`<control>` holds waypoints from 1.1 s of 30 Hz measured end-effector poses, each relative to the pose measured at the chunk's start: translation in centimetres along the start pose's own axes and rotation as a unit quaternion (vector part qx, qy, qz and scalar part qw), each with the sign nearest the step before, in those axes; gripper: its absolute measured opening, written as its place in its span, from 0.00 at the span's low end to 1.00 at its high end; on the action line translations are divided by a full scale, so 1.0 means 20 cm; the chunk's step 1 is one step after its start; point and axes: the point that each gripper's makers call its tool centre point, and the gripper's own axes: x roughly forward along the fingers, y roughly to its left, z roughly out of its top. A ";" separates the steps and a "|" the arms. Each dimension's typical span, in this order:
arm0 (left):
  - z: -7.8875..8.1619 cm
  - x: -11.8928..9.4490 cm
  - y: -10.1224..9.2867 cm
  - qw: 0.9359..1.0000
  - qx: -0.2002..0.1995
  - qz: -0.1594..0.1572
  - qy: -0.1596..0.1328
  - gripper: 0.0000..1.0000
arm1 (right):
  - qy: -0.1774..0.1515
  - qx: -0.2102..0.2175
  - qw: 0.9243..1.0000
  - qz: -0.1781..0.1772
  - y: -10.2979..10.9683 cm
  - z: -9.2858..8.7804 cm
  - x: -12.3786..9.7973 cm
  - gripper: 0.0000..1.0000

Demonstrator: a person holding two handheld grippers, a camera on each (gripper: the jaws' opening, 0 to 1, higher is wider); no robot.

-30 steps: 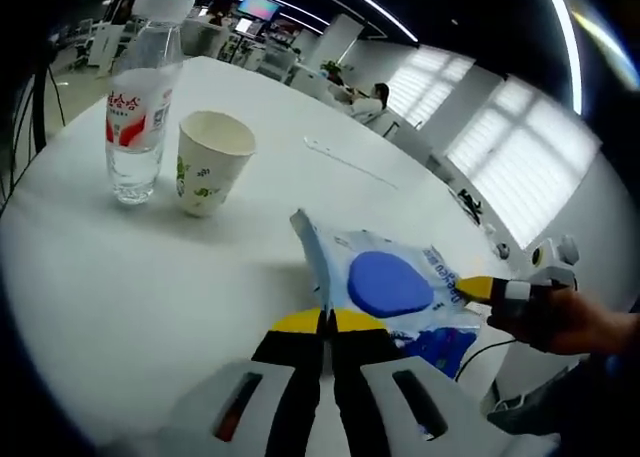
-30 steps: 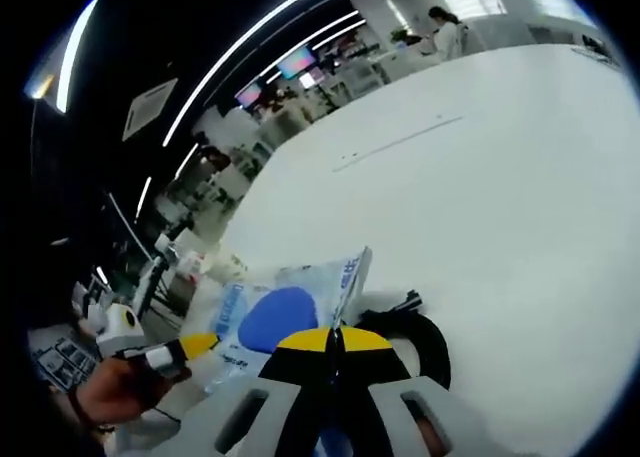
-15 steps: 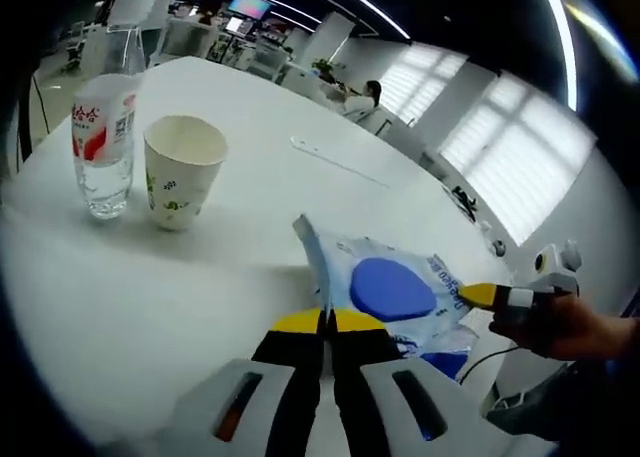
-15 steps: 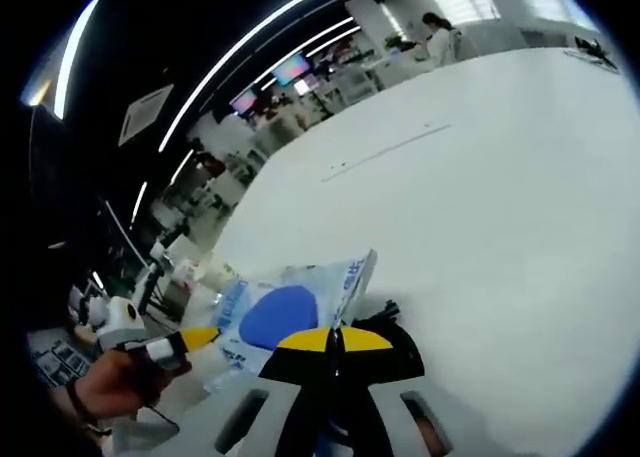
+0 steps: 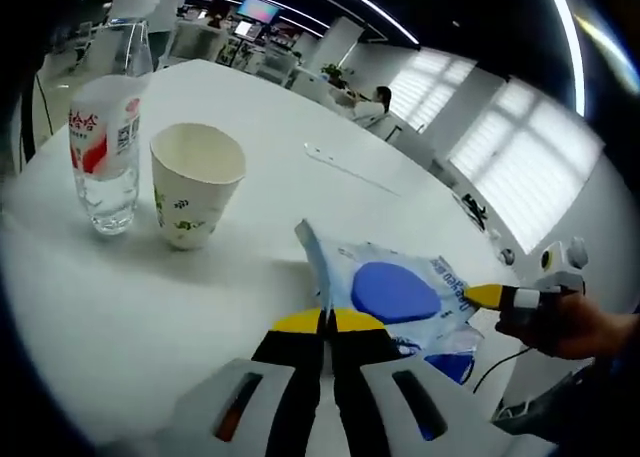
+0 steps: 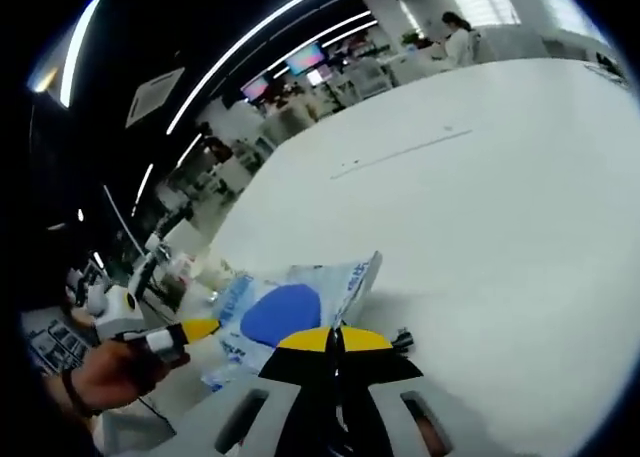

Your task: Arrange the tabletop items into an orderly group along one side of the table until the central work area is clear of visible clutter.

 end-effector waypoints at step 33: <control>0.10 0.12 0.28 0.997 -0.053 0.053 -0.016 0.00 | 0.038 -0.001 0.999 -0.002 0.01 0.03 0.39 0.00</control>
